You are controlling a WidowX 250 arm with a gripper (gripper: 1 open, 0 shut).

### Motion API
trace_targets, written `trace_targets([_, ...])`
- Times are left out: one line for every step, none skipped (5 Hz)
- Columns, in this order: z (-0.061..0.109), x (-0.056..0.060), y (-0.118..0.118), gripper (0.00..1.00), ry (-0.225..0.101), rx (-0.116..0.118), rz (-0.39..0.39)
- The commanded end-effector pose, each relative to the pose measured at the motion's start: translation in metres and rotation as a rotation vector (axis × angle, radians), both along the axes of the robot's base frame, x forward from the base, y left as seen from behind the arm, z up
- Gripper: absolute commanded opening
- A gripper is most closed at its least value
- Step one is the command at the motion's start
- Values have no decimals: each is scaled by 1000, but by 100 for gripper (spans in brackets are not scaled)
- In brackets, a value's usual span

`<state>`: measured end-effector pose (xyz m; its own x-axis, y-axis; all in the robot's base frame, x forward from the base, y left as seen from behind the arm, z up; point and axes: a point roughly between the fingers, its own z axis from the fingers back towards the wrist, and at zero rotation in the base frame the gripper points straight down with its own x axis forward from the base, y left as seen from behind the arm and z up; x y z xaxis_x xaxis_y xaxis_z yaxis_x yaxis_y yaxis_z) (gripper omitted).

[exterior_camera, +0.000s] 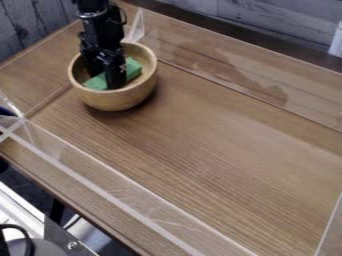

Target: Put the green block in the brown bowl

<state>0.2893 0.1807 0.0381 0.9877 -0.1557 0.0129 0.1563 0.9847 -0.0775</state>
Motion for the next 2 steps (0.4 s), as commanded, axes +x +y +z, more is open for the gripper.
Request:
trace_targets([17, 8, 2, 100, -39, -8, 0])
trace_targets([18, 7, -1, 100, -23, -46, 4])
